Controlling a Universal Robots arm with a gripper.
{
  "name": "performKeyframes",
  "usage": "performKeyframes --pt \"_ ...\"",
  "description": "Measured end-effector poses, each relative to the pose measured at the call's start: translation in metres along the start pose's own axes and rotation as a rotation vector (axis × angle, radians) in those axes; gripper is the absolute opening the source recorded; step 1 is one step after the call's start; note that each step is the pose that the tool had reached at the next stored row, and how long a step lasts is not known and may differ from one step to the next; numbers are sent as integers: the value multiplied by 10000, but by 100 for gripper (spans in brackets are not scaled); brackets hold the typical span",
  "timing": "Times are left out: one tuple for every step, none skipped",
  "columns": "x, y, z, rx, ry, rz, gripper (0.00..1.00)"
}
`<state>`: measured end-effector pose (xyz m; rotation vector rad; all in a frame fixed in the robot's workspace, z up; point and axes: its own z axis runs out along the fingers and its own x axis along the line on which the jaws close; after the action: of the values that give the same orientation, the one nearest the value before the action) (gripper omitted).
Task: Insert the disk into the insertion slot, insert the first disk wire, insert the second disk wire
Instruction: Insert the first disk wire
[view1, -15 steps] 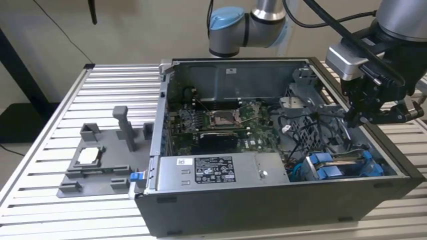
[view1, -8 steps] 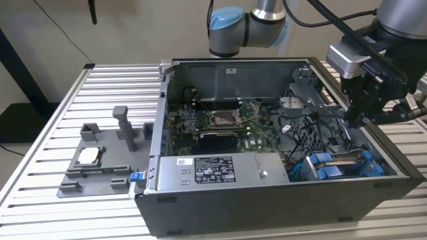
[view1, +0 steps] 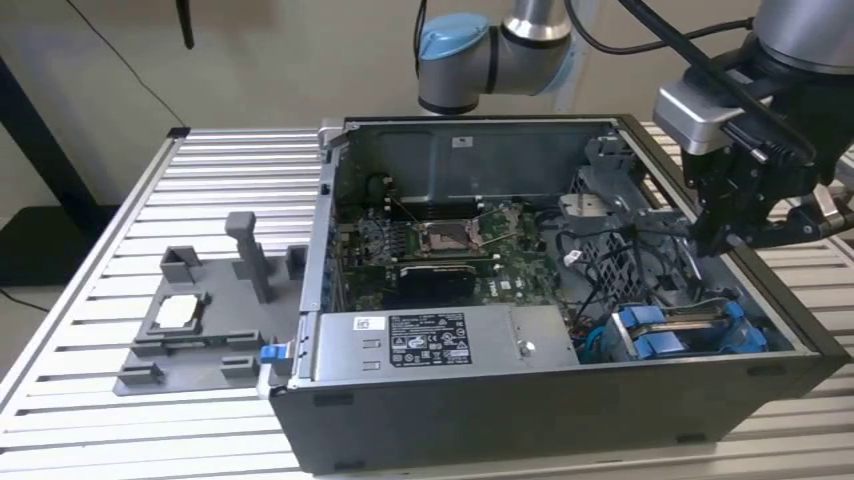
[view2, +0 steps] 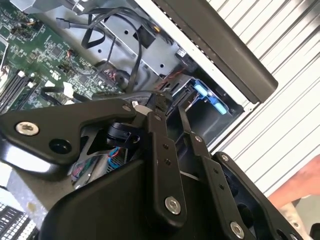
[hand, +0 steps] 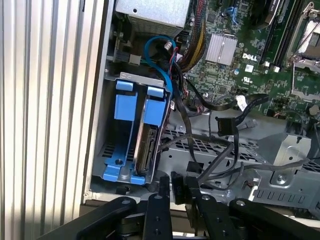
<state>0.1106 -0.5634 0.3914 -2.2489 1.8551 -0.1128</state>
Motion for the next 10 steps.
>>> performKeyframes --pt "-1 1 4 -2 12 3 27" --pt "-2 1 7 -5 25 5 27" --pt "-2 2 10 -10 39 8 25" --pt "-2 2 11 -22 56 8 25" --pt "-2 0 12 -60 83 6 19" --pt "0 -7 14 -172 116 9 19" --pt "3 -19 17 -320 138 16 19" --pt "5 -33 19 -471 153 22 19" --pt "9 -49 22 -634 159 33 19" --pt "13 -68 26 -792 157 46 19"
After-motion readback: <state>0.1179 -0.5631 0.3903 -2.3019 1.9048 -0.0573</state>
